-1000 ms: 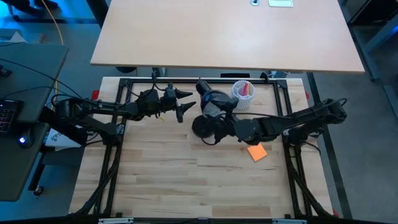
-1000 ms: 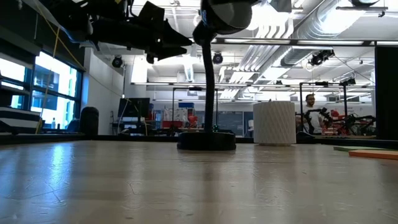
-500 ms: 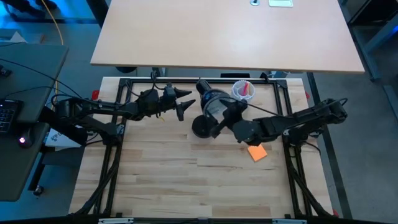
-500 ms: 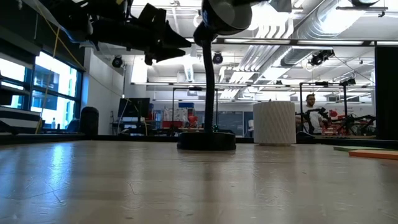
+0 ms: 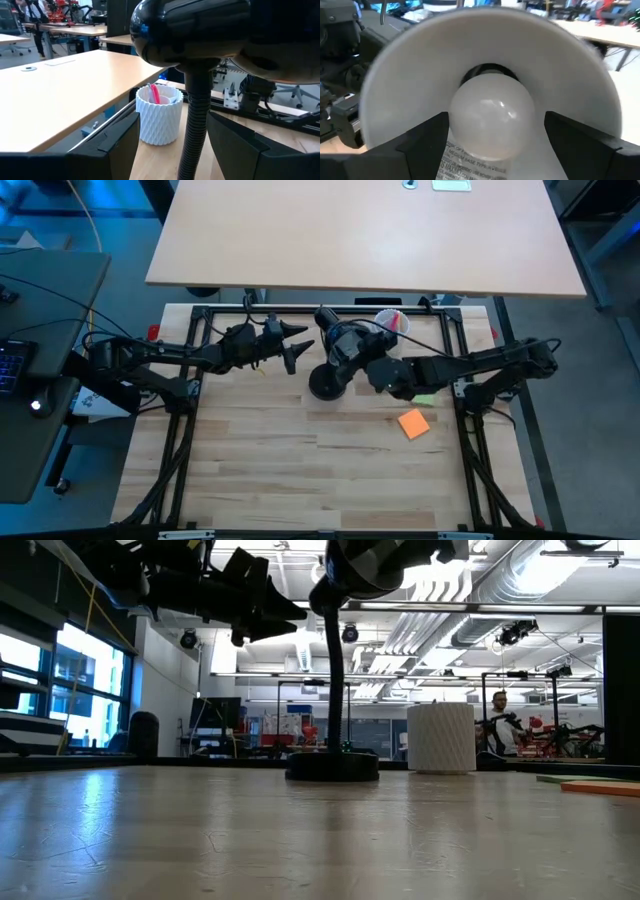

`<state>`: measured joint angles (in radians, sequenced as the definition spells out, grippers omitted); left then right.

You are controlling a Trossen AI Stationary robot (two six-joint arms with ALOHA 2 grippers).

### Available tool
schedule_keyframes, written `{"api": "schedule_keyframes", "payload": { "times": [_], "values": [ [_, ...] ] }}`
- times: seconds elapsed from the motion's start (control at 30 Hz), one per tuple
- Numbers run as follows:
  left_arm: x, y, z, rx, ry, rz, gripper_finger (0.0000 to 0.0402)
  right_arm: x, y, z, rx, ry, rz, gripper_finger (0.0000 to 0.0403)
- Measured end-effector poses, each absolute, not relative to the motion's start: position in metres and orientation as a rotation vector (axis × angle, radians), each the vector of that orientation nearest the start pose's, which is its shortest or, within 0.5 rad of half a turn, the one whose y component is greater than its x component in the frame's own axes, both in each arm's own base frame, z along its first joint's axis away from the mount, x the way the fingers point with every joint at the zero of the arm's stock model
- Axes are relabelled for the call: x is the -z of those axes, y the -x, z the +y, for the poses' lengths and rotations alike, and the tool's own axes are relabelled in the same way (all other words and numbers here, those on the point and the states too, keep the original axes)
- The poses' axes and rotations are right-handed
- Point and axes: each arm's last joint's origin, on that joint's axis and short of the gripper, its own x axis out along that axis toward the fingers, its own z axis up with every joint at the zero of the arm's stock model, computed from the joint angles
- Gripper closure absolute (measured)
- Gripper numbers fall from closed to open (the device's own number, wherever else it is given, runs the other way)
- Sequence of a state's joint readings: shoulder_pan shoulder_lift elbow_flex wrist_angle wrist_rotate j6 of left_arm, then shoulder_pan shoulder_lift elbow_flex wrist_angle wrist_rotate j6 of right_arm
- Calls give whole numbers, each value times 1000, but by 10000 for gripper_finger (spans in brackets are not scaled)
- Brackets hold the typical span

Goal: Screw lightbulb
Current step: Remove the white lightbulb from the black lamp

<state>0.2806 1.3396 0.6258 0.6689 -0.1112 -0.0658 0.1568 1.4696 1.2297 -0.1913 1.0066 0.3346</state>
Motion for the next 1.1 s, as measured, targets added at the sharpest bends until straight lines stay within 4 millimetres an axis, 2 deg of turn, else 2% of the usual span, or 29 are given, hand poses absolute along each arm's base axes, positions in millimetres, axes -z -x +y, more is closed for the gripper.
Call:
{"api": "schedule_keyframes", "payload": {
  "times": [0.13,0.33,0.63,0.8,1.1],
  "values": [
    [-241,-269,81,-393,68,32,177,-330,-325,13,800,-107,260,78],
    [-241,-269,81,-393,66,33,177,-331,-326,0,795,-69,281,88],
    [-240,-269,81,-393,70,47,177,-335,-328,1,751,161,332,154],
    [-240,-268,81,-394,70,47,177,-335,-328,4,693,431,439,163],
    [-240,-268,81,-393,63,49,177,-333,-327,13,466,1199,718,162]
  ]
}}
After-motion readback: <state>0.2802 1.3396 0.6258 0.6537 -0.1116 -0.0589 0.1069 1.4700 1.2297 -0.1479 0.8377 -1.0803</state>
